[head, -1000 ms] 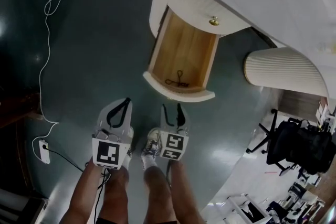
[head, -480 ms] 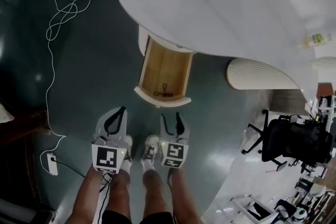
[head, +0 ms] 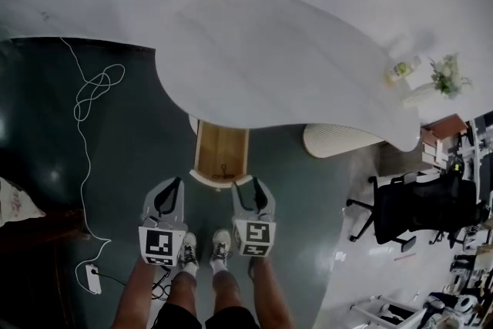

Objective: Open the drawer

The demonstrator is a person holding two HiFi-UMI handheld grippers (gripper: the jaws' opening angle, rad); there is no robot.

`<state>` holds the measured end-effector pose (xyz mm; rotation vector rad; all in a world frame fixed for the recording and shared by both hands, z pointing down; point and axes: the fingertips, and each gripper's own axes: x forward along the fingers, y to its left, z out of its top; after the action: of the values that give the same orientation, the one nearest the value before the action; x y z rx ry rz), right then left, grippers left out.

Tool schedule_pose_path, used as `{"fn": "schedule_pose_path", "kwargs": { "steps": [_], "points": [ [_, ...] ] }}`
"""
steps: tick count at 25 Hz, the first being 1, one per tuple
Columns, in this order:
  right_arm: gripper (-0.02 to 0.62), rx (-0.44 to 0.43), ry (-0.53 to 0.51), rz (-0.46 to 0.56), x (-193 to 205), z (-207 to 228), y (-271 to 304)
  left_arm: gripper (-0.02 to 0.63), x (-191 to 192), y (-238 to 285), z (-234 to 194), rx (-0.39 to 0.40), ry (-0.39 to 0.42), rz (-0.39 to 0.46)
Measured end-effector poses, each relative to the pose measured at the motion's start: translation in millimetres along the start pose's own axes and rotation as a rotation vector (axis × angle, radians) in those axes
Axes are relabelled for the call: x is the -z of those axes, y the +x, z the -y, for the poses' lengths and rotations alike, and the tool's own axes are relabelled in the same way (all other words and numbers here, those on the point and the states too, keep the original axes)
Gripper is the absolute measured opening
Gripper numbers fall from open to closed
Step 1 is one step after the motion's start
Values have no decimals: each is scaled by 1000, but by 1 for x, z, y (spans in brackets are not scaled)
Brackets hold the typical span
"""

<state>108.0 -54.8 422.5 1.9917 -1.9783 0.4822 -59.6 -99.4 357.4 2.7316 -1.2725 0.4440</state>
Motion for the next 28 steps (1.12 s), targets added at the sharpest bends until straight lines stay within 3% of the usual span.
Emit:
{"fn": "schedule_pose_path", "kwargs": {
  "steps": [7, 15, 21, 28],
  "points": [
    [193, 5, -5, 70, -120, 8, -50, 9, -118, -18, 8, 35, 47, 48],
    [137, 39, -55, 153, -214, 17, -116, 9, -205, -46, 6, 20, 59, 107],
    [102, 62, -84, 209, -255, 22, -157, 9, -237, -71, 6, 9, 57, 122],
    [64, 87, -96, 252, -272, 29, -195, 9, -248, -102, 11, 1, 74, 113]
  ]
}}
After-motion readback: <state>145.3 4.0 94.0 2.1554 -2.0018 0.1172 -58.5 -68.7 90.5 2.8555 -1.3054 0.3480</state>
